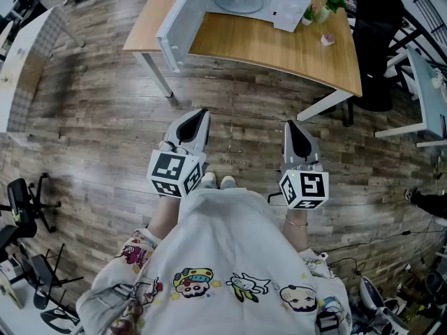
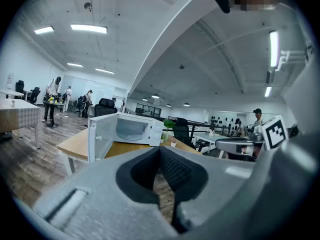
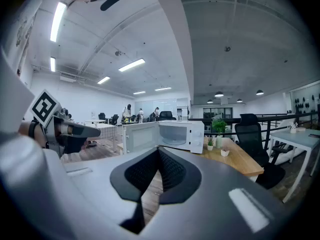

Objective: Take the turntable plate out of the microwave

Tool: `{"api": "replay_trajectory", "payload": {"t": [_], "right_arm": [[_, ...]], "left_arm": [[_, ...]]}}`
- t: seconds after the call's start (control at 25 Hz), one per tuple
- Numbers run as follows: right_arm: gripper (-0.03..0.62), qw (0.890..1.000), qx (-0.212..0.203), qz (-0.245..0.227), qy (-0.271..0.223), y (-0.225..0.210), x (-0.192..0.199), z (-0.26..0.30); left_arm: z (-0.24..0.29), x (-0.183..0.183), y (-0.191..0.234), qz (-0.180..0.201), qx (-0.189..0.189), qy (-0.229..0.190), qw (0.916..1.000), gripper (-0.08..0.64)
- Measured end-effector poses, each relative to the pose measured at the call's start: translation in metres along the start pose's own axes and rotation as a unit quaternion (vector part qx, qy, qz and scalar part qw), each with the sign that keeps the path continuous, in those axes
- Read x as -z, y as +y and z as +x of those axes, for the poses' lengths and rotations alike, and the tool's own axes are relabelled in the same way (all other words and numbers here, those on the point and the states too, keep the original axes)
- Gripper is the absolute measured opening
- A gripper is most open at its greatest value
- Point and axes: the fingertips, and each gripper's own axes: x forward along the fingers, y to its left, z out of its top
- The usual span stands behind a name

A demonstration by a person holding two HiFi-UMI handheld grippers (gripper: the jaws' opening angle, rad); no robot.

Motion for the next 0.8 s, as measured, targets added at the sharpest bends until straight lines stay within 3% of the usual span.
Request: {"api": "replay_trajectory", "payload": {"t": [0.4,0.8], "right_arm": [[0.008,0.999,-0.017,0.026,-0.020,-0.006,0.003,-0.017],[0.043,0.999,-0.025,0.040,-0.013,-0.012,0.014,-0.021]], "left_arm": [[-0.006,0.000,-0.011,-0.003,-0.020,-0.015,0.9997,-0.002],[-0.002,0.014,-0.017,-0.012,-0.019,0.000,0.9997,0.026]]}}
